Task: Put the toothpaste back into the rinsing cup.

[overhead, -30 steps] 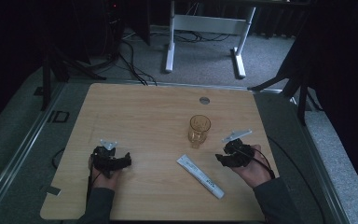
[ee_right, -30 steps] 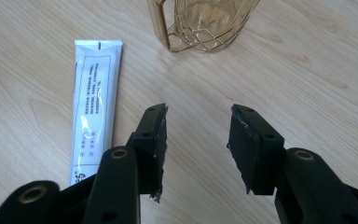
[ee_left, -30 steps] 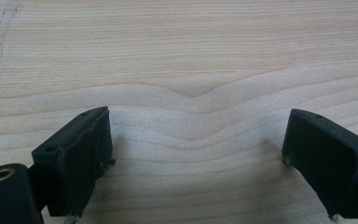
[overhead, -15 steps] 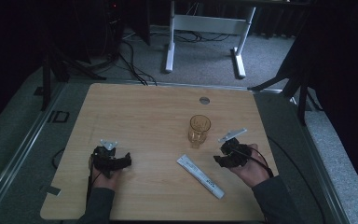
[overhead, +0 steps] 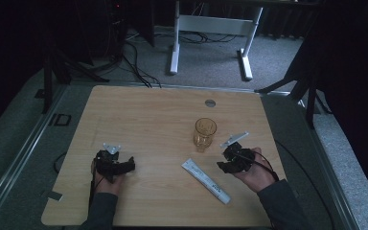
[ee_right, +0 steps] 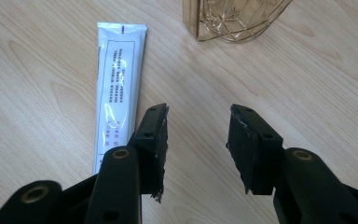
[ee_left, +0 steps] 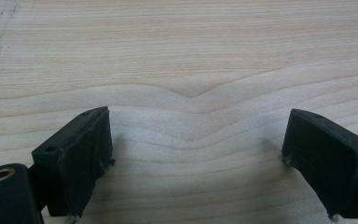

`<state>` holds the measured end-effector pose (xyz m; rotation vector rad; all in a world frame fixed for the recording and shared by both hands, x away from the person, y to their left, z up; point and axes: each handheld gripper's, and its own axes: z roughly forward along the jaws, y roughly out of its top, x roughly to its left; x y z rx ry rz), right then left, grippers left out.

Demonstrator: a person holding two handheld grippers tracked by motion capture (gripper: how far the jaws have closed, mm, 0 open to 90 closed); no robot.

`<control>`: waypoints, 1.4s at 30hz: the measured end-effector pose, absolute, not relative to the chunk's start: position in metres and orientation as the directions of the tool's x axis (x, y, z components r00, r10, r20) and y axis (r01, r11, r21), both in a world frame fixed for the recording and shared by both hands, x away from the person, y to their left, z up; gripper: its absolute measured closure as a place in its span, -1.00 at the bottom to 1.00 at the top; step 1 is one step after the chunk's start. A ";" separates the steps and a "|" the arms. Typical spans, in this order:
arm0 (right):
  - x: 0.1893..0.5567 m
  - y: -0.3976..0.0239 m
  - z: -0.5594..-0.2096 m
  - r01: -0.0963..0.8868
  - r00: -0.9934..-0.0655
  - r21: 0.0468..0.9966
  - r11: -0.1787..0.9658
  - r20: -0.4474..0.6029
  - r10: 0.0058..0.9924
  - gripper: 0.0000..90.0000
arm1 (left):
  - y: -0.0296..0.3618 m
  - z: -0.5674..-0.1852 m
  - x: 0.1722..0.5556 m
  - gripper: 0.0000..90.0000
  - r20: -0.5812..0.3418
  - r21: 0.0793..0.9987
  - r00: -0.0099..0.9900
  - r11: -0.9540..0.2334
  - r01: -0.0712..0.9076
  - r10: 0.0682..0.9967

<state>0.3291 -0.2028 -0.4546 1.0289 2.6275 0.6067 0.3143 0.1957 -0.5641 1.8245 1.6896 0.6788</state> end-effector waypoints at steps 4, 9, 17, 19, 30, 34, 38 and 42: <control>0.329 -0.200 -0.456 0.586 -0.722 0.460 0.667 -0.075 0.688 0.26 | 0.196 -0.564 0.314 -0.81 -0.006 0.697 0.079 -0.052 0.715 0.997; 0.329 -0.197 -0.457 0.594 -0.724 0.446 0.669 -0.065 0.686 0.27 | 0.196 -0.564 0.314 -0.81 -0.006 0.697 0.079 -0.052 0.715 0.997; 0.328 -0.189 -0.458 0.591 -0.738 0.424 0.686 -0.058 0.672 0.27 | 0.196 -0.564 0.314 -0.81 -0.006 0.697 0.079 -0.053 0.715 0.997; 0.328 -0.188 -0.459 0.592 -0.740 0.418 0.689 -0.055 0.670 0.28 | 0.196 -0.564 0.314 -0.81 -0.007 0.697 0.079 -0.052 0.715 0.997; 0.330 -0.183 -0.462 0.590 -0.758 0.377 0.714 -0.045 0.650 0.28 | 0.196 -0.564 0.314 -0.81 -0.007 0.697 0.079 -0.052 0.715 0.997; 0.330 -0.181 -0.463 0.586 -0.767 0.365 0.723 -0.038 0.641 0.29 | 0.196 -0.564 0.314 -0.81 -0.006 0.697 0.079 -0.052 0.715 0.997; 0.330 -0.178 -0.463 0.587 -0.771 0.351 0.730 -0.032 0.636 0.30 | 0.196 -0.564 0.314 -0.81 -0.007 0.697 0.079 -0.052 0.715 0.997; 0.331 -0.175 -0.464 0.585 -0.776 0.341 0.736 -0.028 0.630 0.31 | 0.196 -0.564 0.314 -0.81 -0.006 0.697 0.079 -0.052 0.715 0.997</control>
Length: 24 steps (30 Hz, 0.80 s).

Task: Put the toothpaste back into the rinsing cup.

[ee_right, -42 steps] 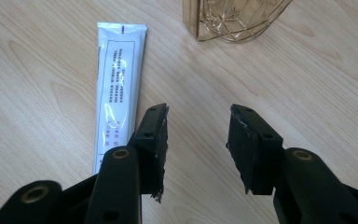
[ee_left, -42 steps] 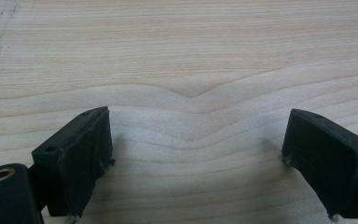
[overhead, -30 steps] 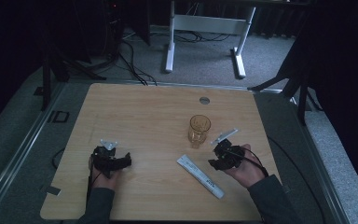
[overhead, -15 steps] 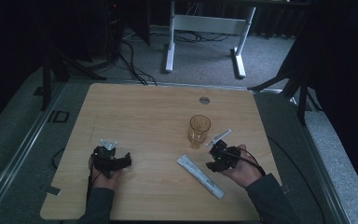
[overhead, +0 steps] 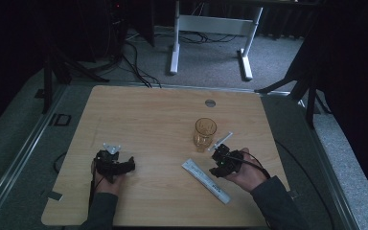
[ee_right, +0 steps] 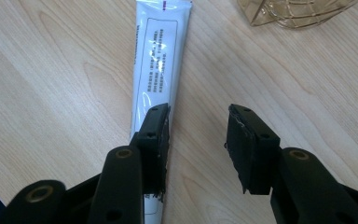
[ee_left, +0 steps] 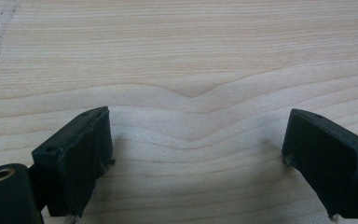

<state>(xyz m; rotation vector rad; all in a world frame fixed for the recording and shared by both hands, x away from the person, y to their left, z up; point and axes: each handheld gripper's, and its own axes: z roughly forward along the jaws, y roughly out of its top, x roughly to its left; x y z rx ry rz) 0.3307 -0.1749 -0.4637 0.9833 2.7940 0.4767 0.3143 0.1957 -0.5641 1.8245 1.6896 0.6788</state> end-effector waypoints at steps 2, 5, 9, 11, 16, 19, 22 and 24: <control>0.331 -0.173 -0.464 0.584 -0.779 0.336 0.739 -0.024 0.627 0.32 | 0.196 -0.564 0.314 -0.81 -0.006 0.697 0.079 -0.052 0.715 0.997; 0.332 -0.171 -0.465 0.587 -0.780 0.327 0.741 -0.017 0.626 0.33 | 0.196 -0.564 0.314 -0.81 -0.006 0.697 0.079 -0.052 0.715 0.997; 0.332 -0.168 -0.465 0.589 -0.782 0.317 0.744 -0.009 0.623 0.33 | 0.196 -0.564 0.314 -0.81 -0.006 0.697 0.079 -0.052 0.715 0.997; 0.332 -0.167 -0.466 0.588 -0.785 0.311 0.747 -0.007 0.620 0.32 | 0.196 -0.564 0.314 -0.81 -0.006 0.697 0.079 -0.053 0.715 0.997; 0.333 -0.163 -0.467 0.608 -0.777 0.288 0.740 0.024 0.629 0.31 | 0.196 -0.564 0.314 -0.81 -0.006 0.697 0.079 -0.053 0.715 0.997; 0.334 -0.162 -0.469 0.607 -0.780 0.279 0.744 0.031 0.624 0.32 | 0.196 -0.564 0.314 -0.81 -0.006 0.697 0.079 -0.052 0.715 0.997; 0.334 -0.160 -0.469 0.612 -0.779 0.269 0.744 0.038 0.626 0.32 | 0.196 -0.564 0.314 -0.81 -0.007 0.697 0.079 -0.052 0.715 0.997; 0.334 -0.160 -0.470 0.611 -0.779 0.268 0.744 0.038 0.626 0.32 | 0.196 -0.564 0.314 -0.81 -0.007 0.697 0.079 -0.052 0.715 0.997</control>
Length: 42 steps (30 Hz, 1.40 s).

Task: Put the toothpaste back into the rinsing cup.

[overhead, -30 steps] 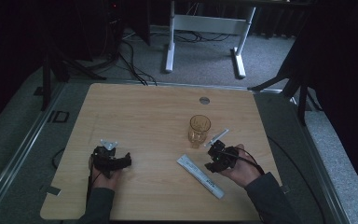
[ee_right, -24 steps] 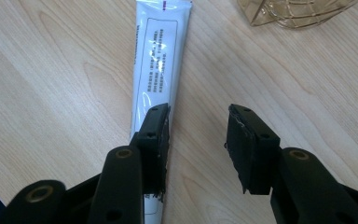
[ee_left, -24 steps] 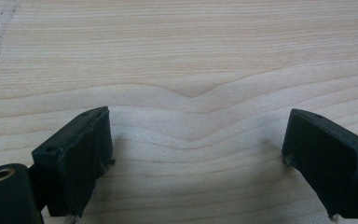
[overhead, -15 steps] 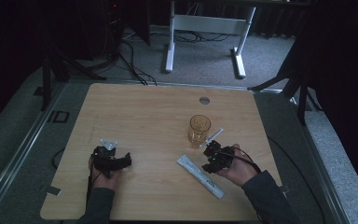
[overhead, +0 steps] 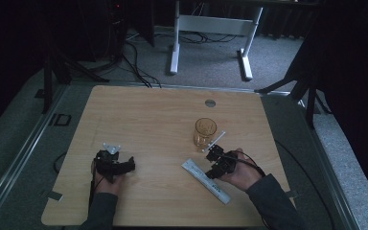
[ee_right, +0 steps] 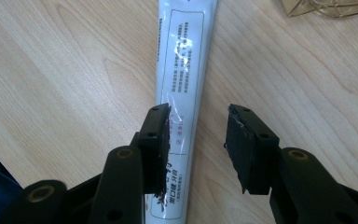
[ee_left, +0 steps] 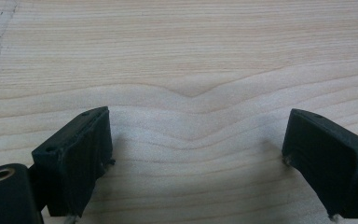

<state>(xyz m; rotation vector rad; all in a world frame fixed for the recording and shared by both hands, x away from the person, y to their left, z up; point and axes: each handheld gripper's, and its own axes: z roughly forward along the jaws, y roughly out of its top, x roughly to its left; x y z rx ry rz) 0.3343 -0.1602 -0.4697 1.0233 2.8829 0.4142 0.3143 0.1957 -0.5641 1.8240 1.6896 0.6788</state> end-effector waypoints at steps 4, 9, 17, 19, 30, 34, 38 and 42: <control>0.334 -0.158 -0.470 0.614 -0.779 0.252 0.748 0.041 0.626 0.33 | 0.196 -0.564 0.314 -0.81 -0.006 0.697 0.079 -0.052 0.715 0.997; 0.334 -0.156 -0.472 0.614 -0.781 0.234 0.754 0.046 0.622 0.33 | 0.196 -0.564 0.314 -0.81 -0.006 0.697 0.079 -0.052 0.715 0.997; 0.334 -0.151 -0.476 0.623 -0.778 0.202 0.756 0.055 0.626 0.32 | 0.196 -0.564 0.314 -0.81 -0.006 0.697 0.079 -0.052 0.715 0.997; 0.334 -0.150 -0.477 0.622 -0.779 0.197 0.758 0.057 0.624 0.32 | 0.196 -0.564 0.314 -0.81 -0.007 0.697 0.079 -0.052 0.715 0.997; 0.334 -0.142 -0.484 0.613 -0.788 0.159 0.774 0.056 0.613 0.32 | 0.196 -0.564 0.314 -0.81 -0.007 0.697 0.079 -0.052 0.715 0.997; 0.334 -0.139 -0.485 0.611 -0.790 0.147 0.778 0.055 0.610 0.32 | 0.196 -0.564 0.314 -0.81 -0.007 0.697 0.079 -0.052 0.715 0.997; 0.334 -0.137 -0.489 0.604 -0.796 0.131 0.786 0.052 0.603 0.32 | 0.196 -0.564 0.314 -0.81 -0.006 0.697 0.079 -0.052 0.715 0.997; 0.335 -0.136 -0.493 0.606 -0.795 0.116 0.787 0.052 0.605 0.32 | 0.196 -0.564 0.314 -0.81 -0.007 0.697 0.079 -0.052 0.715 0.997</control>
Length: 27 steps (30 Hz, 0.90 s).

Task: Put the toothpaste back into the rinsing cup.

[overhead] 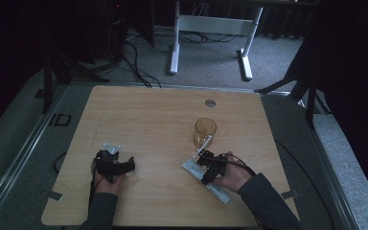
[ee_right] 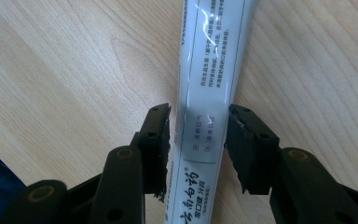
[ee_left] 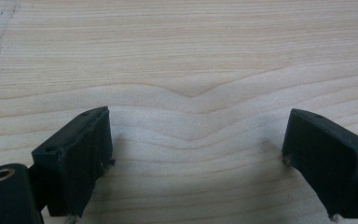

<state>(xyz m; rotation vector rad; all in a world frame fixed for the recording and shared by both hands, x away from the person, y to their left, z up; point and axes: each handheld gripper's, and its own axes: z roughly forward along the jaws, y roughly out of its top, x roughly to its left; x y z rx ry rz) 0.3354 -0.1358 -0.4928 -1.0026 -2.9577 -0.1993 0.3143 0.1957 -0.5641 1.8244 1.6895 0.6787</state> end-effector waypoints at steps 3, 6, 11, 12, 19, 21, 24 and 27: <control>0.336 -0.135 -0.496 0.602 -0.798 0.104 0.792 0.052 0.600 0.31 | 0.196 -0.564 0.314 -0.81 -0.007 0.697 0.079 -0.052 0.715 0.997; 0.336 -0.135 -0.497 0.610 -0.792 0.095 0.786 0.049 0.609 0.31 | 0.196 -0.564 0.314 -0.81 -0.006 0.697 0.079 -0.052 0.715 0.997; 0.337 -0.135 -0.501 0.611 -0.791 0.077 0.788 0.037 0.610 0.32 | 0.196 -0.564 0.314 -0.81 -0.006 0.697 0.079 -0.052 0.715 0.997; 0.337 -0.135 -0.502 0.613 -0.790 0.072 0.787 0.037 0.612 0.31 | 0.196 -0.564 0.314 -0.81 -0.007 0.697 0.079 -0.052 0.715 0.997; 0.339 -0.135 -0.507 0.623 -0.783 0.053 0.781 0.046 0.621 0.28 | 0.196 -0.564 0.314 -0.81 -0.007 0.697 0.079 -0.052 0.715 0.997; 0.339 -0.134 -0.508 0.626 -0.780 0.052 0.778 0.045 0.624 0.28 | 0.196 -0.564 0.314 -0.81 -0.006 0.697 0.079 -0.052 0.715 0.997; 0.338 -0.133 -0.510 0.627 -0.779 0.050 0.777 0.040 0.626 0.28 | 0.196 -0.564 0.314 -0.81 -0.007 0.697 0.079 -0.052 0.715 0.997; 0.336 -0.131 -0.510 0.625 -0.780 0.048 0.779 0.018 0.625 0.28 | 0.196 -0.564 0.314 -0.81 -0.007 0.697 0.079 -0.052 0.715 0.997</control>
